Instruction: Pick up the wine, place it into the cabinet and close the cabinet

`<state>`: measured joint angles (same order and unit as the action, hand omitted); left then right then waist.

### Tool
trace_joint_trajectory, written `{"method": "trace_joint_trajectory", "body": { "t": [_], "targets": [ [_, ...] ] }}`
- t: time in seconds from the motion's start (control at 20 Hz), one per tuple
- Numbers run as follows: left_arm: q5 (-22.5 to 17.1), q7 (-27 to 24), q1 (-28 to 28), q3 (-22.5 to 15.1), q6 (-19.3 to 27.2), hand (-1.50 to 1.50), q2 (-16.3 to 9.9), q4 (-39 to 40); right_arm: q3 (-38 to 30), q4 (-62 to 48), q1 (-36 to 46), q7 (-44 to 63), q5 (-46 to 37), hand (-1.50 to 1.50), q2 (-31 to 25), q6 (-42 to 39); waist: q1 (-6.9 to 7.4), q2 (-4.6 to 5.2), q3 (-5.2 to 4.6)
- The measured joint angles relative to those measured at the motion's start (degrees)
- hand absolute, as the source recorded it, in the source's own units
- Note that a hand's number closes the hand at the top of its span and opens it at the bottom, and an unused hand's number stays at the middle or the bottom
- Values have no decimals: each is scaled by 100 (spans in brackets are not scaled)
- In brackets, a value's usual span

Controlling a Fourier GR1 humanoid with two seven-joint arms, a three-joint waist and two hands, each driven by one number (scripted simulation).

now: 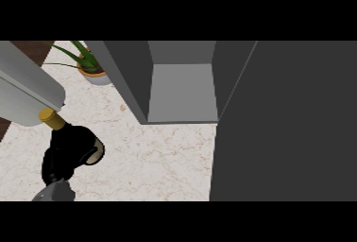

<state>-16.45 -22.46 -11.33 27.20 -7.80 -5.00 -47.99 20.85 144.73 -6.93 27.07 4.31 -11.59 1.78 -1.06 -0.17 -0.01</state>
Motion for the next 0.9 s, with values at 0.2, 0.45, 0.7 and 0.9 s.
{"method": "trace_joint_trajectory", "body": {
  "t": [0.2, 0.45, 0.7, 0.9],
  "targets": [
    [11, -253, -160, -10, -8, 150, -37, 244, -82, -4, 60, 54, 3, -150, -15, -4, 10, -3, 16],
    [-40, -321, -338, -39, -53, 150, -100, 414, -143, -22, 117, 67, 9, -150, 13, -20, 22, 0, 13],
    [132, -498, -422, -188, 218, 150, -67, 458, -256, -27, 43, 22, 32, -150, 0, -109, 22, 1, 4],
    [272, -756, -450, -319, 417, 150, 32, 442, -249, -28, -25, -15, 43, -150, 21, -153, 19, 0, 1]
  ]
}}
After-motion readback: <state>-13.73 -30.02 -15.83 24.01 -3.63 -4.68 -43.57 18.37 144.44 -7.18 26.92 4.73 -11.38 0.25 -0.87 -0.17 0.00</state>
